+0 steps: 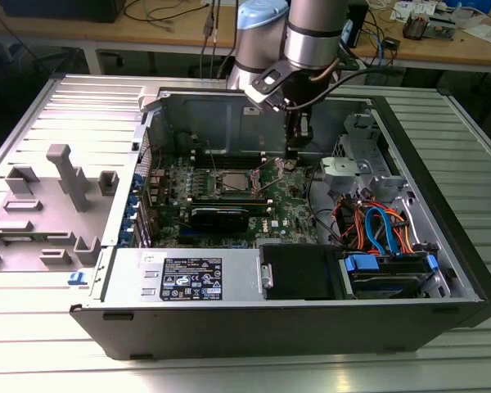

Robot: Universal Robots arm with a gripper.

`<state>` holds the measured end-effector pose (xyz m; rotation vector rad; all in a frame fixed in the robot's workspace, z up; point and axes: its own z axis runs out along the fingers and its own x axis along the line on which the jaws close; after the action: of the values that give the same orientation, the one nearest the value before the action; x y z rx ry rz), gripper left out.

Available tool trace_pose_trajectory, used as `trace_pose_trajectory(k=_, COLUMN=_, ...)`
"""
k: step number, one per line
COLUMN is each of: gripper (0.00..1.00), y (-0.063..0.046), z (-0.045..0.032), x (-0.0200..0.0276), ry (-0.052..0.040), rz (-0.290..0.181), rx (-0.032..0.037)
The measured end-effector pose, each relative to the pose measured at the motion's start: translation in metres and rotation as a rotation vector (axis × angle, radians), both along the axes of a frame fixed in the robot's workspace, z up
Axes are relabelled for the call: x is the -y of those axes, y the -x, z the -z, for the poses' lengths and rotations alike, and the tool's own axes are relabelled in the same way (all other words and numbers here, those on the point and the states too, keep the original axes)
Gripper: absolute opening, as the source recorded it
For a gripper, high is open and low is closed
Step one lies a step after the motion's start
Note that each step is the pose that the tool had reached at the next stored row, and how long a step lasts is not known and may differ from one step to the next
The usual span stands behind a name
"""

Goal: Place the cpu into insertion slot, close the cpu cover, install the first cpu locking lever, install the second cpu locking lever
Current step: 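Close the cpu cover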

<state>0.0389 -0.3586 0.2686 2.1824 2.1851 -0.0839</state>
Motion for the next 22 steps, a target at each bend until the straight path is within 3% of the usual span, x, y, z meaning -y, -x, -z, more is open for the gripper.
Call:
trace_pose_trajectory(k=9, gripper=0.11, y=-0.0093, z=0.0040, x=0.0011, ry=-0.0001, rz=-0.027, rx=-0.0029)
trace_pose_trajectory(k=22, gripper=0.11, y=-0.0101, z=0.0082, x=0.0033, ry=-0.0005, rz=-0.027, rx=-0.0054)
